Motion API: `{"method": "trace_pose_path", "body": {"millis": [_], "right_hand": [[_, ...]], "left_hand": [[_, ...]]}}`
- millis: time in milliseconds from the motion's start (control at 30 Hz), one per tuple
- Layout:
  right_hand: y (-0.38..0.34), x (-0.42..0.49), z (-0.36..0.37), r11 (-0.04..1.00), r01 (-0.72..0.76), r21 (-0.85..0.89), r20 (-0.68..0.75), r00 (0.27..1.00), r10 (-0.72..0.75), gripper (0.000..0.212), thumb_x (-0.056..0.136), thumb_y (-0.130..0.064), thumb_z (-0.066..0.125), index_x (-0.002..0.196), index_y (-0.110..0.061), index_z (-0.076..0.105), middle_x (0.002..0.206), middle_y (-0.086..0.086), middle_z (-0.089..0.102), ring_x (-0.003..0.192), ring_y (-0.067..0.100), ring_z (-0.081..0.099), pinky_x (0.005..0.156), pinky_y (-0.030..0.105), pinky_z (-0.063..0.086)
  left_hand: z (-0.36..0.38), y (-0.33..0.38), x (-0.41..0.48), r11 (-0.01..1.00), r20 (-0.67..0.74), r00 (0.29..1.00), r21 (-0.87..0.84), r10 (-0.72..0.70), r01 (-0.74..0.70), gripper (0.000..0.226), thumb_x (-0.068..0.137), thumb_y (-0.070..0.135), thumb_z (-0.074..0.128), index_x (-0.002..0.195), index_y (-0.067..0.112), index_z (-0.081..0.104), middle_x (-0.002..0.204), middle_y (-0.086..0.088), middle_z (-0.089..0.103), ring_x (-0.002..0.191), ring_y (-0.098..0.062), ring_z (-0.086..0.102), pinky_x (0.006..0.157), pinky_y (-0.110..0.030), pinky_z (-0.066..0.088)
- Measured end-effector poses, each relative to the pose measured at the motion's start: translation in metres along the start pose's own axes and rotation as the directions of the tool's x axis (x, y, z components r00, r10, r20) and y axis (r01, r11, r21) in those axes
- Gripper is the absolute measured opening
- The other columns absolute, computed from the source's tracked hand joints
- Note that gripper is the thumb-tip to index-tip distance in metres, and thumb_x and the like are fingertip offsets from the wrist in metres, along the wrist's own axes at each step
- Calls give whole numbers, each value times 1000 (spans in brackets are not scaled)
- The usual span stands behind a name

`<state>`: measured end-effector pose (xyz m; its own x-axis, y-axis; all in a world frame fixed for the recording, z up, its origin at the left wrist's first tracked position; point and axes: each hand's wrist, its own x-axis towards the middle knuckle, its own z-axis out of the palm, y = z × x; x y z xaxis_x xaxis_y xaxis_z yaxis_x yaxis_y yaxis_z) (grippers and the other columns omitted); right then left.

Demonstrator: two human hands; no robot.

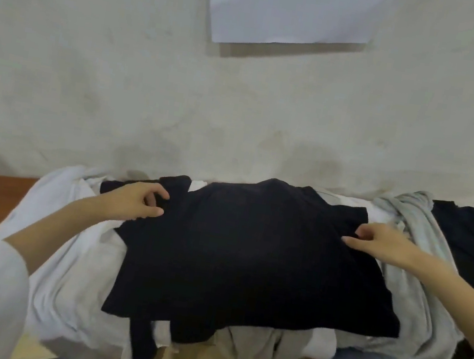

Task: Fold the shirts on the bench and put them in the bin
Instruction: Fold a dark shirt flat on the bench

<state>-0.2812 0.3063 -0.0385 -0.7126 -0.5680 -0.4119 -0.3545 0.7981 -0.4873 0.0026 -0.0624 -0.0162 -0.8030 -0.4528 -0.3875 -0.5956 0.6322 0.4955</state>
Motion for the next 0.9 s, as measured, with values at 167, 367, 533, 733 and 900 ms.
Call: {"method": "trace_pose_path", "body": {"millis": [167, 367, 533, 733, 900], "right_hand": [[-1, -10, -4, 944, 23, 329, -146, 989, 27, 20, 87, -23, 67, 101, -11, 59, 96, 2, 59, 93, 18, 55, 82, 29, 40], [4, 9, -8, 923, 51, 382, -350, 932, 93, 40, 84, -27, 70, 114, -2, 58, 113, 6, 62, 108, 22, 56, 94, 37, 45], [3, 16, 15, 965, 52, 255, -392, 918, 54, 26, 87, -25, 67, 86, -1, 58, 77, 7, 59, 83, 28, 59, 58, 28, 36], [-1, 18, 17, 935, 108, 337, -427, 903, 50, 23, 88, -25, 67, 86, -4, 58, 82, 5, 60, 79, 19, 54, 66, 29, 39], [-1, 21, 14, 892, 76, 446, -383, 916, 114, 28, 84, -17, 71, 104, -7, 56, 103, 8, 58, 93, 21, 54, 79, 30, 40]], "left_hand": [[5, 0, -1, 978, -84, 992, -193, -98, 80, 20, 86, 9, 67, 74, 10, 51, 72, -3, 54, 65, -18, 54, 55, -25, 50], [-12, -1, 5, 868, -367, 879, -487, -303, 96, 15, 89, -3, 59, 80, 6, 50, 83, -16, 59, 68, -21, 55, 40, -16, 50], [13, -11, 17, 798, -324, 877, -594, -356, 105, 6, 91, 7, 61, 87, 10, 65, 90, -14, 60, 73, -19, 53, 48, -16, 45], [9, -6, 12, 878, -243, 942, -469, -233, 96, 9, 82, 22, 74, 86, 18, 66, 87, 4, 62, 79, -7, 56, 62, -20, 41], [-3, -15, 11, 955, -245, 954, -279, -171, 100, 23, 74, 9, 80, 87, 4, 61, 72, -4, 53, 68, -17, 49, 59, -23, 38]]}}
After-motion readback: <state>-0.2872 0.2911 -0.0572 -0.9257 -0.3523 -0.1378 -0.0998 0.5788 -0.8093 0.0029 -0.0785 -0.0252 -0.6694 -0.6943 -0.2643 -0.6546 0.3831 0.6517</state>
